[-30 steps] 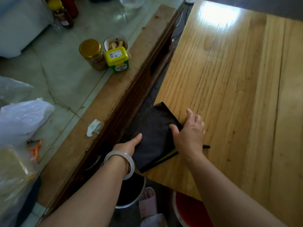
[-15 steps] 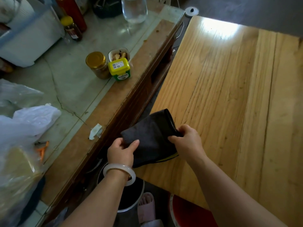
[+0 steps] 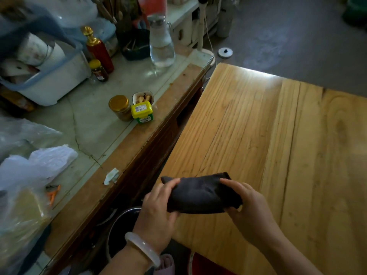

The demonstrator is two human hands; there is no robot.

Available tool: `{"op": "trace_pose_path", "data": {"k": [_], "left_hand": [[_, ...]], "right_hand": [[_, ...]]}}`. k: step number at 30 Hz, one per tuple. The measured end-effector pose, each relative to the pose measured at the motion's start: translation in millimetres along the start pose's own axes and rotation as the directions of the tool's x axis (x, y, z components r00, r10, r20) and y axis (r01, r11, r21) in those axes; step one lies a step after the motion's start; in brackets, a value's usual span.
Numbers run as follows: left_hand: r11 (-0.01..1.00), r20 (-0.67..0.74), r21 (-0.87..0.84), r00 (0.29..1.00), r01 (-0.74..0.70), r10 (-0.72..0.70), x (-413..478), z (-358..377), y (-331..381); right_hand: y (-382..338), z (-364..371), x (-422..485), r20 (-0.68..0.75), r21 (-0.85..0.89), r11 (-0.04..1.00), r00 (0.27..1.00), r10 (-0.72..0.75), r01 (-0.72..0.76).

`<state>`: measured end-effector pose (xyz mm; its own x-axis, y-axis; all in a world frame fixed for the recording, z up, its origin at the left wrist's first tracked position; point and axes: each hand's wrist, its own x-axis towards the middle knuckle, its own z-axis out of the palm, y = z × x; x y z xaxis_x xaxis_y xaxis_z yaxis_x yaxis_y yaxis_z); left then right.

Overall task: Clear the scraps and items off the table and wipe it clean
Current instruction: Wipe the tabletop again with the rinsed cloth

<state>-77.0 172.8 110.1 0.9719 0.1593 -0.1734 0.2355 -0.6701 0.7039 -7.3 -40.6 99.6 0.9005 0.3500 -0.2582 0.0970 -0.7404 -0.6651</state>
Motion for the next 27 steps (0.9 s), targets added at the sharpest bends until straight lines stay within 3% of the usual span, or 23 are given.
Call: {"op": "trace_pose_path", "data": {"k": [4,9,11,14,16,22,27], "left_hand": [[0.992,-0.13,0.129,0.991,-0.01,0.027,-12,-1,35],[0.998,-0.242,0.003,0.968,0.07,-0.068,-15,-20,71],[0.986,-0.189,-0.129,0.974,0.105,-0.129,-13,-34,83],[0.91,0.003,-0.349,0.971,0.225,-0.239,-6,-56,98],[0.857,0.032,-0.44,0.958,0.268,-0.284,-1,-69,104],[0.767,-0.031,-0.532,0.897,0.358,-0.441,18,-97,90],[0.638,0.144,-0.557,0.818,0.532,-0.557,35,-130,42]], "right_hand": [[0,-33,-22,-0.11,-0.095,0.994,0.992,-0.068,0.057],[-10,-79,-32,-0.176,0.0,0.995,0.979,-0.102,0.104],[-19,-95,-31,-0.132,0.118,0.985,0.985,-0.111,0.127],[-34,-109,-25,-0.06,0.336,0.941,0.998,-0.023,0.042],[-49,-114,-17,-0.059,0.42,0.907,0.998,0.022,0.004],[-93,-101,15,-0.022,0.557,0.805,0.965,0.261,-0.205],[-130,-72,45,0.133,0.588,0.706,0.908,0.398,-0.396]]}}
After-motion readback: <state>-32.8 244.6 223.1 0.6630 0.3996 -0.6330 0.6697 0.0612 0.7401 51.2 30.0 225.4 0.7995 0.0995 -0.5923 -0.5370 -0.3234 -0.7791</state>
